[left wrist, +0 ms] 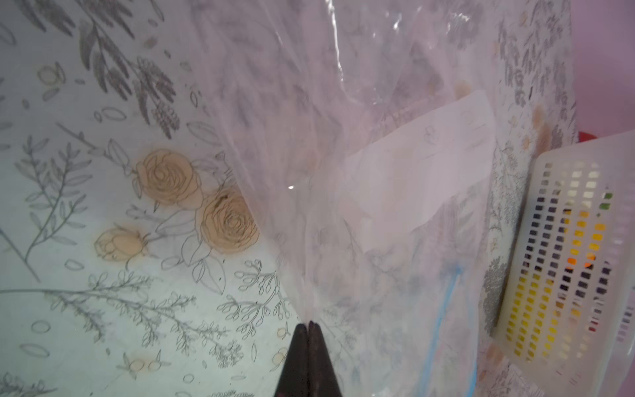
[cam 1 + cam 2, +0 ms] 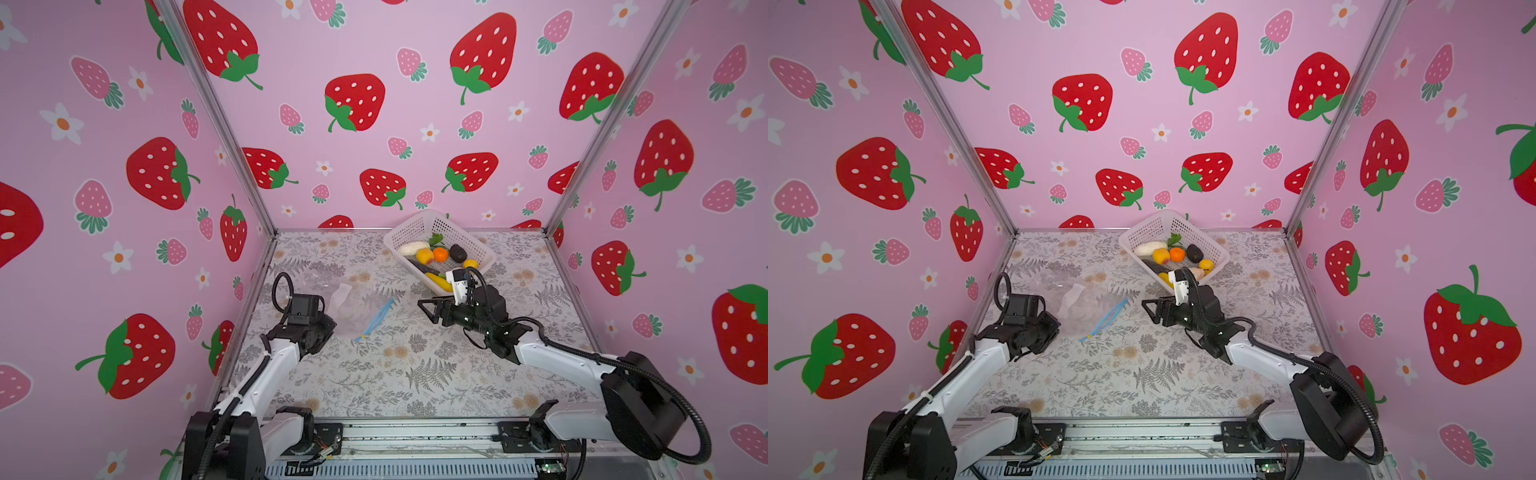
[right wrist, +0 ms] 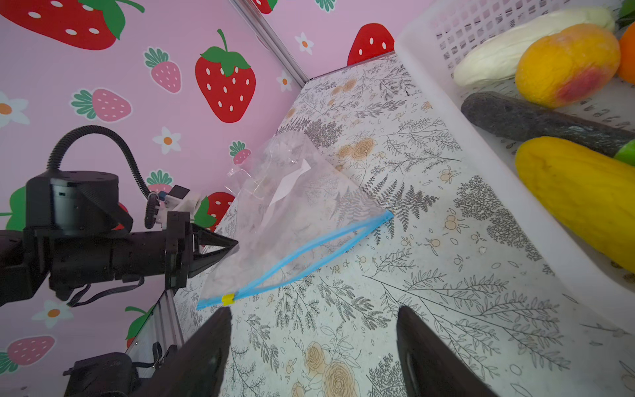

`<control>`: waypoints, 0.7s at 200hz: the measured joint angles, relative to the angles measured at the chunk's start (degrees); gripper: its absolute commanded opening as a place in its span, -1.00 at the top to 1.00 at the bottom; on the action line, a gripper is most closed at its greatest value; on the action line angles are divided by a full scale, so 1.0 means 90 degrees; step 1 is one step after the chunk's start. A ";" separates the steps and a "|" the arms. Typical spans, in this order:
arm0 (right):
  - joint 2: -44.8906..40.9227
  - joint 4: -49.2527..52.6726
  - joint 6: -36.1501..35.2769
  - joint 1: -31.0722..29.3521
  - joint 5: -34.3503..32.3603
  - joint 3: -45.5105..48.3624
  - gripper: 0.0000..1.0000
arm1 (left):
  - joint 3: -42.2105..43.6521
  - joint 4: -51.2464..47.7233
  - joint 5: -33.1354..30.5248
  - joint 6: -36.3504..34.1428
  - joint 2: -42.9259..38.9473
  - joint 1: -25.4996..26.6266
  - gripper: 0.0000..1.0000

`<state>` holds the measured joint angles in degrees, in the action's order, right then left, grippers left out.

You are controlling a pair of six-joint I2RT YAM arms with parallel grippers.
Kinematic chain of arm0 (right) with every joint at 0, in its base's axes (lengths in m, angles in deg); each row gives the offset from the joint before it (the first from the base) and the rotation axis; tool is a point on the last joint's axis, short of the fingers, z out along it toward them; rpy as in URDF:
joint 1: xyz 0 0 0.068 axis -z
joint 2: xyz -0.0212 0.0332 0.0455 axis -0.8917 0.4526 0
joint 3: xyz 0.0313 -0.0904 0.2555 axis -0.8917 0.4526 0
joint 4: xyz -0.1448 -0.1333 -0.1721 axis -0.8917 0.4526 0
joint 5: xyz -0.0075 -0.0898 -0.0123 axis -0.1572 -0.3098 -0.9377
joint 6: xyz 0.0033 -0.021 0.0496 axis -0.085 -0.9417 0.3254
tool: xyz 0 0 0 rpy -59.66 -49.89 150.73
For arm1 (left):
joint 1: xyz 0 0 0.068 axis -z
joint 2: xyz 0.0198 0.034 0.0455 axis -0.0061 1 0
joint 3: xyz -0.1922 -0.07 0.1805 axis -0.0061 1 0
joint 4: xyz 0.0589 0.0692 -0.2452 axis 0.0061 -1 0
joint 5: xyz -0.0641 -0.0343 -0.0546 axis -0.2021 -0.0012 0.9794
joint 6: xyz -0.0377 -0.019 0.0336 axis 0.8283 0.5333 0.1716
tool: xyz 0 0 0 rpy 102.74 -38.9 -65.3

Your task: Place the food in the zip-top bag and seal the zipper

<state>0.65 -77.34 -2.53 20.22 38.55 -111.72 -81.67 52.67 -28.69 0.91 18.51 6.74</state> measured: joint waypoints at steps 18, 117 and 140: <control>0.0000 0.0007 0.0049 -0.0049 -0.0002 0.0000 -0.55 | 0.0170 -0.0265 -0.0170 0.0189 -0.0391 0.0420 1.00; 0.0172 0.0022 0.0172 -0.0185 -0.0005 0.0000 -0.54 | 0.0347 -0.1042 -0.0469 0.0665 -0.0294 0.1678 0.41; 0.0172 0.0022 0.0170 -0.0187 -0.0022 0.0000 -0.54 | 0.0347 -0.1030 -0.0403 0.0653 -0.0197 0.1817 0.33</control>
<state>2.20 -77.14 -1.00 18.54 38.36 -111.72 -78.54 43.40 -32.31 6.79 16.74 23.09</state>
